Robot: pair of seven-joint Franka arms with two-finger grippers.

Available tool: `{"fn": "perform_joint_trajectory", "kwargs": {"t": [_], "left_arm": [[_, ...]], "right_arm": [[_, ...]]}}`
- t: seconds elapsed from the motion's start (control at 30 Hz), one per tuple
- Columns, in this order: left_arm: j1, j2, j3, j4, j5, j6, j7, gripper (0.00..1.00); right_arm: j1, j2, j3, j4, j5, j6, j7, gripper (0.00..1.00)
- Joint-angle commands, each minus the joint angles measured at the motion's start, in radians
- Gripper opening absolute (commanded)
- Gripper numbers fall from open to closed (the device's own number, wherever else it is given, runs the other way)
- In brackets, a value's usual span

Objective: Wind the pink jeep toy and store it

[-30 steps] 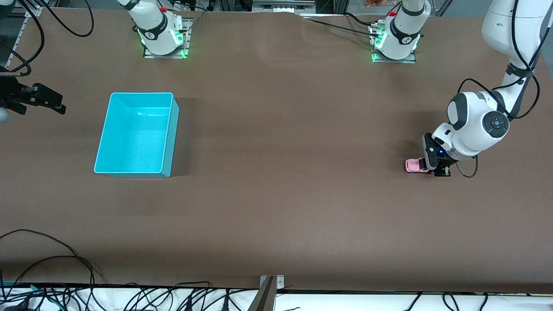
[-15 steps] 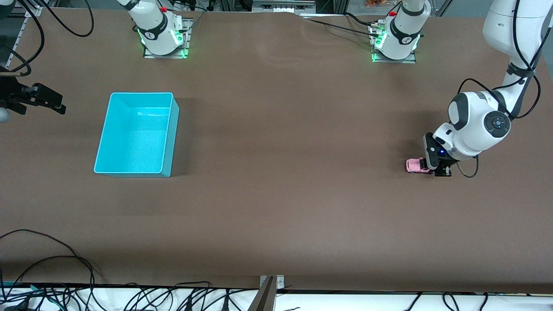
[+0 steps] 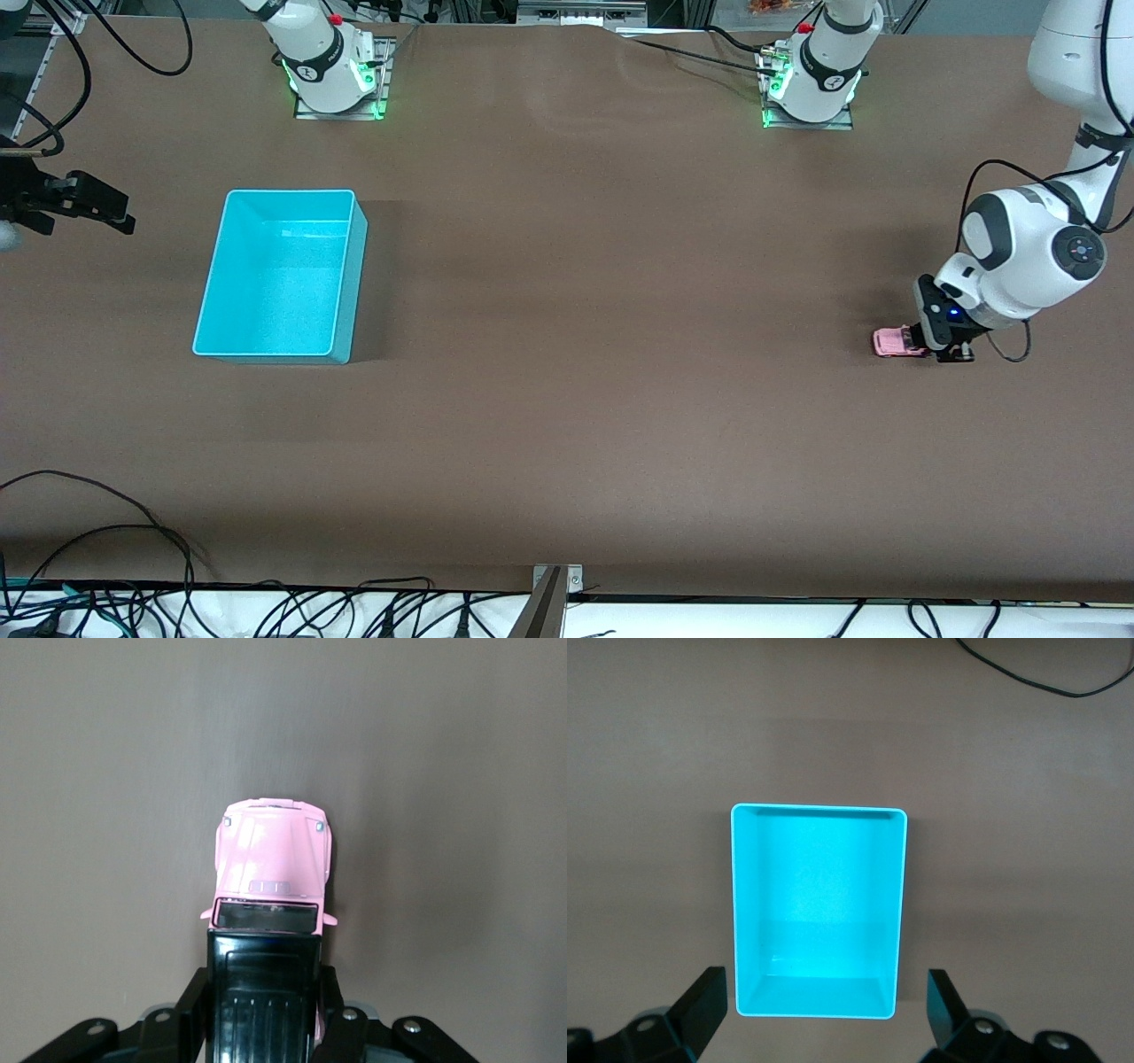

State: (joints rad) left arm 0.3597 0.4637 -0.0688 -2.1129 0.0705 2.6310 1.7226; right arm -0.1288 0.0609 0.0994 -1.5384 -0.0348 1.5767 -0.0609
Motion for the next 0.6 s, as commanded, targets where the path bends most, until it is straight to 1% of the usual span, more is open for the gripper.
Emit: {"fn": "perform_joint_trajectory", "kwargs": {"t": [0.0,0.13,0.3,0.57], "left_arm": [[0.084,0.108,-0.011,0.112,0.006,0.009,0.093,0.10],[0.127,0.150,-0.019,0.162,0.005,0.009,0.153,0.10],[0.182,0.162,-0.060,0.183,0.005,0.007,0.181,0.11],[0.193,0.162,-0.065,0.194,0.005,0.007,0.184,0.12]], "right_arm": [[-0.003,-0.009,0.002,-0.009,0.000,-0.003,-0.014,1.00],[-0.003,-0.009,0.002,-0.009,0.000,-0.003,-0.014,1.00],[-0.003,-0.009,0.002,-0.009,0.000,-0.003,-0.014,1.00],[-0.003,-0.009,0.002,-0.009,0.000,-0.003,-0.014,1.00]]}}
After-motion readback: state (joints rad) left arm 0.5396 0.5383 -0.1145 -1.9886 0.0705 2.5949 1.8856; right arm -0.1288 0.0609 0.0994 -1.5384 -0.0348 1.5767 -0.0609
